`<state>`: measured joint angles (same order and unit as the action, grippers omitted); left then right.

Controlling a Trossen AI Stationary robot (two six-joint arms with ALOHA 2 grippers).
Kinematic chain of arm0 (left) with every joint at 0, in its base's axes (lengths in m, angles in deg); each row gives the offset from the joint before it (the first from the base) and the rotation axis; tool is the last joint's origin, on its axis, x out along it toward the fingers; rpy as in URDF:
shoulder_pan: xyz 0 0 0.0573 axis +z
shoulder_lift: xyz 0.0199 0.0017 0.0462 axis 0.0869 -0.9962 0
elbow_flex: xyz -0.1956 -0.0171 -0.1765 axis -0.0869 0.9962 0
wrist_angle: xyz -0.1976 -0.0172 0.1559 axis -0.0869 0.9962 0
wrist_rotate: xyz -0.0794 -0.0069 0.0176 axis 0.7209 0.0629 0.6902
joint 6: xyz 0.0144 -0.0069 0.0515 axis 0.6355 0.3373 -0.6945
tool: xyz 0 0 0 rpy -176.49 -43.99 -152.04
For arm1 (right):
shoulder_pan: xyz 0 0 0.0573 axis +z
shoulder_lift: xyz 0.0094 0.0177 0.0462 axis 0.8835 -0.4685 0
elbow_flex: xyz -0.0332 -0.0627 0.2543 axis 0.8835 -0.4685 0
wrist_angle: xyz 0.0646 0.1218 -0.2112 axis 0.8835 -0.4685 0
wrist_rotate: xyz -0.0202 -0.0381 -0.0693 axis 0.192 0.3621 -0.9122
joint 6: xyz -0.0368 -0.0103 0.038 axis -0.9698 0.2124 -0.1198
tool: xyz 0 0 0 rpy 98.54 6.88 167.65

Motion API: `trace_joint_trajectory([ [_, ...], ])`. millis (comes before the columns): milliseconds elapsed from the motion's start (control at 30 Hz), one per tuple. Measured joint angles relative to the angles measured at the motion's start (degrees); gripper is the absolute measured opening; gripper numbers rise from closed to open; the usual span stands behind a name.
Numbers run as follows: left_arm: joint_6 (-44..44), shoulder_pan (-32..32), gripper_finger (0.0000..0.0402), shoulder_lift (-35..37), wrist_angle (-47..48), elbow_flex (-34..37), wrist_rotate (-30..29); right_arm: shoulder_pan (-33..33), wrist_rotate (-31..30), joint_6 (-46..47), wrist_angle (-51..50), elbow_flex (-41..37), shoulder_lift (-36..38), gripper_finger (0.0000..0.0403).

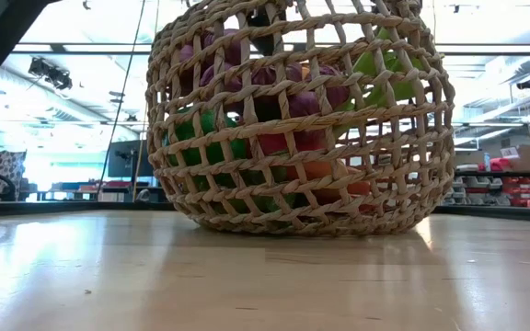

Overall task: Build produce basket
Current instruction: Move the brown basket to the top of the table

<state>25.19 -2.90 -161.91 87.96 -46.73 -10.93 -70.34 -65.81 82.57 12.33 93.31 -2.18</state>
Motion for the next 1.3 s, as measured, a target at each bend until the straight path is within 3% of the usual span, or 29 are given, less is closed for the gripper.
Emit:
trace_joint_trajectory([
  [233, 0.33, 0.14, 0.0336, 1.56, 1.35, -0.49, 0.49, 0.19, -0.29, 1.62, -0.07, 0.00, -0.35, 0.0311],
  [333, 2.08, 0.40, 0.0334, 3.43, -0.08, -2.13, 0.49, 1.12, -3.38, 1.61, -0.58, -0.78, -0.57, 0.0319],
  [667, 5.35, 1.02, 0.0313, 9.54, -8.94, -2.12, -1.40, 4.20, -5.66, 1.57, 4.47, -5.79, -2.02, 0.0309],
  [867, 7.15, 1.07, 0.0294, 14.03, -14.12, -2.12, -7.26, 4.54, -4.61, 1.37, 7.26, -7.82, -4.76, 0.0308],
  [1067, 8.10, 2.03, 0.0271, 20.68, -14.15, -2.23, -8.22, 4.79, -6.22, -0.40, 8.12, -7.82, -7.36, 0.0308],
  [1300, 12.11, 1.97, 0.0245, 23.67, -14.48, -2.12, -8.25, 4.79, -10.76, -1.79, 8.25, -7.82, -12.00, 0.0308],
])
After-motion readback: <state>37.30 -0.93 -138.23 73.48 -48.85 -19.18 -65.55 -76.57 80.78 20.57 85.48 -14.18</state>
